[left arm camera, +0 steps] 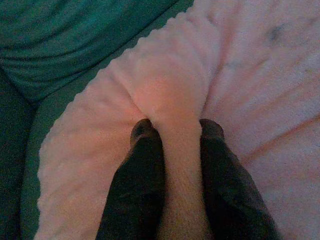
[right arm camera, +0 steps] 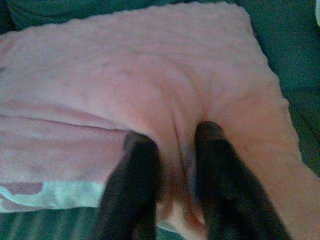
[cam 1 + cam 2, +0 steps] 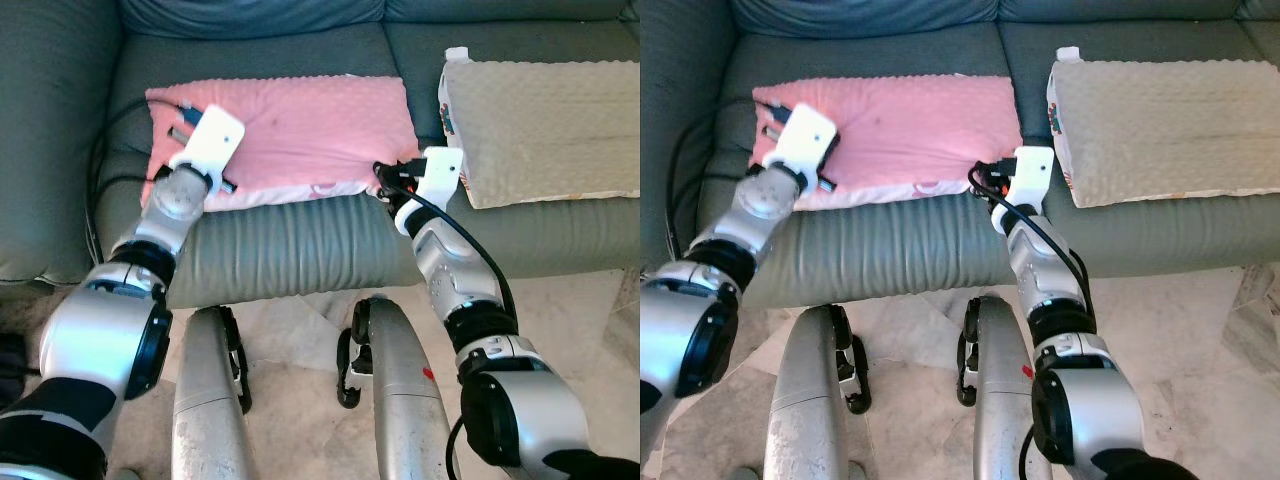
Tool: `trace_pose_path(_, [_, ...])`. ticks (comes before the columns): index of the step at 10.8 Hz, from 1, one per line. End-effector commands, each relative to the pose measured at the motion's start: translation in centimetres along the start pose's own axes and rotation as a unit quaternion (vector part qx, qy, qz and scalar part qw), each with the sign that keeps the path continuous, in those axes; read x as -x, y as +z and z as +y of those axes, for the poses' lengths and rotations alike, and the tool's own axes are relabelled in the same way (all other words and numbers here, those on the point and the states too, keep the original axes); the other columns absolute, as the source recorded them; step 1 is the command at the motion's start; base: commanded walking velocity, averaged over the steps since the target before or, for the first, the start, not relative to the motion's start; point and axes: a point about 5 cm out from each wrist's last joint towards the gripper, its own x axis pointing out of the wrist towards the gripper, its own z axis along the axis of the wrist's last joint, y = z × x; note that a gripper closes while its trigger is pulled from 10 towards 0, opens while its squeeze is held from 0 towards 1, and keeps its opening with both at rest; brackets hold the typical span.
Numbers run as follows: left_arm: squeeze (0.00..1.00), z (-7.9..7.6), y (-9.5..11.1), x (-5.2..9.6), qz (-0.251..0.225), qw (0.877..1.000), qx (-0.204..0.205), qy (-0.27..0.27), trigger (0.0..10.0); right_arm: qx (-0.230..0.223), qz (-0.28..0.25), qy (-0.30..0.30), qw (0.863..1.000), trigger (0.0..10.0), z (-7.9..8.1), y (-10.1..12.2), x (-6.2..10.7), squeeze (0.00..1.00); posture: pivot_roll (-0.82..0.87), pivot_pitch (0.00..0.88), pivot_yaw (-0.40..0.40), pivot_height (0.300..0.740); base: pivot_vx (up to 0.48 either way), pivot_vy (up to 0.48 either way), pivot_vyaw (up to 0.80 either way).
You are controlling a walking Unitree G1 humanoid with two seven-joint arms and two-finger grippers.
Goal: Move the pillow to the sofa
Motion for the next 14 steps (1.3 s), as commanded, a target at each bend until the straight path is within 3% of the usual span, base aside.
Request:
trace_pose_path(1, [1.0, 1.1, -2.2, 0.8, 0.039, 0.999, -0.009, 0.022, 10.0, -0.001, 0.007, -0.025, 1.0, 10.0, -1.5, -0.6, 0.9, 1.0, -0.16, 0.404, -0.03, 0.601, 0.0, 0.0, 0.0])
trace_pose_path(5, [1.0, 1.9, -2.3, 0.9, 0.048, 0.998, -0.027, 0.041, 10.0, 0.0, -0.015, -0.059, 0.998, 10.0, -2.1, -0.9, 2.6, 1.0, -0.19, 0.398, -0.017, 0.601, 0.0, 0.0, 0.0])
trace_pose_path(7, [1.0, 2.1, -2.0, 0.8, 0.046, 0.997, -0.034, 0.048, 10.0, 0.013, -0.032, -0.061, 0.998, 10.0, -0.9, -1.0, 3.2, 1.0, -0.19, 0.404, -0.005, 0.601, 0.0, 0.0, 0.0])
trace_pose_path(10, [1.0, 2.6, -1.6, 0.6, 0.044, 0.997, -0.036, 0.056, 10.0, 0.022, -0.031, -0.044, 0.998, 10.0, 1.0, -1.6, 2.9, 1.0, -0.18, 0.39, 0.015, 0.601, 0.0, 0.0, 0.0])
trace_pose_path(14, [1.0, 2.5, -1.0, 0.3, 0.039, 0.997, -0.024, 0.054, 10.0, 0.03, -0.042, -0.042, 0.998, 10.0, 1.1, -0.6, 2.0, 1.0, -0.18, 0.348, 0.022, 0.601, 0.0, 0.0, 0.0])
